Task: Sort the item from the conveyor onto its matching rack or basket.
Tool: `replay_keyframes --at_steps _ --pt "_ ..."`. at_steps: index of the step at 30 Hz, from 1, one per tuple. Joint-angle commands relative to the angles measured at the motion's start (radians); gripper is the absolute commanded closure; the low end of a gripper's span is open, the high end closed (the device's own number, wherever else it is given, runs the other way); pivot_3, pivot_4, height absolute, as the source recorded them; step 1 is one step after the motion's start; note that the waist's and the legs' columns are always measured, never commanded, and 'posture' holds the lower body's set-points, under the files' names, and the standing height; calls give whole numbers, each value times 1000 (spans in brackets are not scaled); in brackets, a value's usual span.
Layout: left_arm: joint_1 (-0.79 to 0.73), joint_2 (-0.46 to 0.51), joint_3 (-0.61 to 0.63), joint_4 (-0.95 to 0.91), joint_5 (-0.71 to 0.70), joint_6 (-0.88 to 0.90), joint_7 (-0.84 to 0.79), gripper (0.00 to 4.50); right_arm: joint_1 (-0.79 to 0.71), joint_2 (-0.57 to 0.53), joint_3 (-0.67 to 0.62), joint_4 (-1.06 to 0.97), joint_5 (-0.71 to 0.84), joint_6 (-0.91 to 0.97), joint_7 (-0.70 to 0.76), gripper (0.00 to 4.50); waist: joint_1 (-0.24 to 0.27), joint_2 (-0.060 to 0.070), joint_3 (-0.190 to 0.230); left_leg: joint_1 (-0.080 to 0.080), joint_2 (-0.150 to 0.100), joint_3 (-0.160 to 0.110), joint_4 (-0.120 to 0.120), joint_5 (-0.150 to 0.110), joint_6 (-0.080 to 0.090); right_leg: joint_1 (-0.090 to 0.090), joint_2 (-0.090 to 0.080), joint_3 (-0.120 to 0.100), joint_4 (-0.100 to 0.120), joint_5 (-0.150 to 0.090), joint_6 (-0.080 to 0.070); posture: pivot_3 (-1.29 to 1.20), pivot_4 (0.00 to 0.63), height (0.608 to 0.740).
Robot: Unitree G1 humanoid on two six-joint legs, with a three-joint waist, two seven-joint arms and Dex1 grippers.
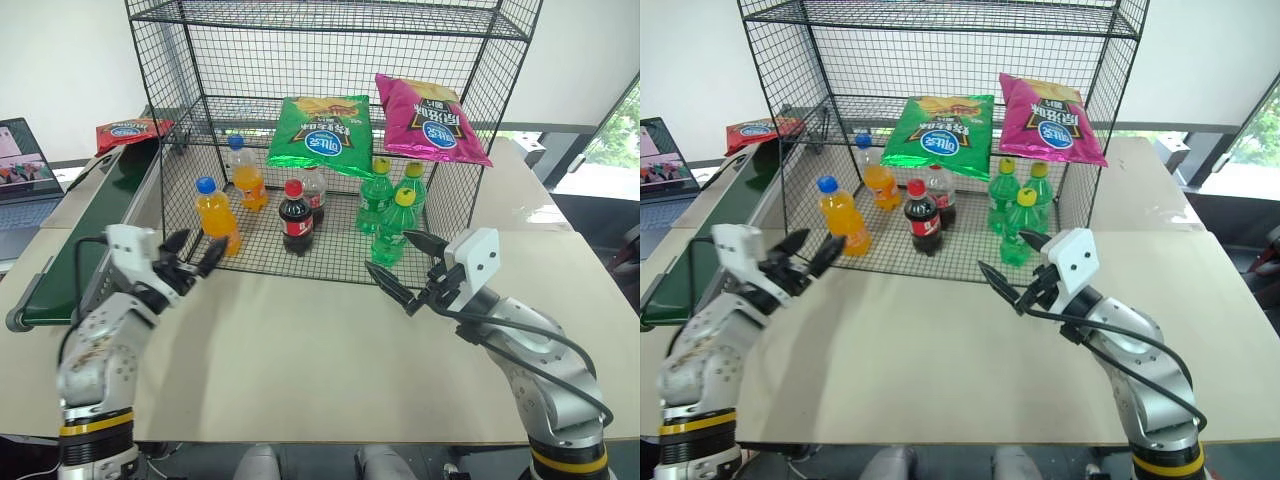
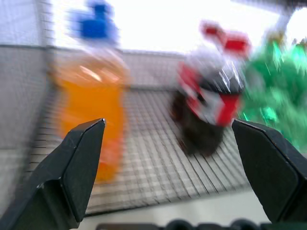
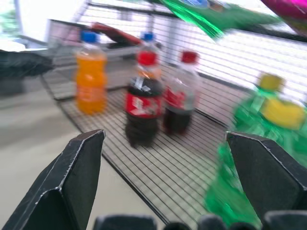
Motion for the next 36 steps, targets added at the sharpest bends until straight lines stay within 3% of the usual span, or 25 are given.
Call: replay_keyframes --at_steps 1,8,13,18,23,36 --pt "-4 -18 177 -59 -263 154 190 0 -91 -3 14 21 58 -9 51 50 -3 0 0 0 0 0 0 0 0 0 0 0 0 0 0 0 150 740" --pt "42 3 442 -35 -689 221 577 0 -251 30 69 105 118 -40 149 50 -4 -1 1 0 0 -3 0 0 0 1 0 -3 0 0 0 0 150 740" --pt "126 7 527 -28 -963 166 751 0 -342 29 105 137 128 -46 212 50 -2 -1 1 2 0 -4 -1 0 0 2 0 -3 0 0 0 0 150 740" --pt "178 28 538 -16 -1121 106 837 0 -394 34 118 169 128 -46 244 50 8 -1 1 2 0 -4 -1 0 -1 2 0 -4 0 0 -1 0 150 740" --pt "211 51 529 8 -1191 57 870 0 -428 54 118 194 139 -54 263 50 2 -1 1 2 0 -4 -2 2 -4 0 0 -4 0 0 -1 0 150 740" --pt "200 98 462 133 -1173 35 834 0 -459 69 107 193 178 -58 293 50 3 -1 0 0 0 -4 -10 5 -10 -4 0 -5 0 0 -3 0 150 740"
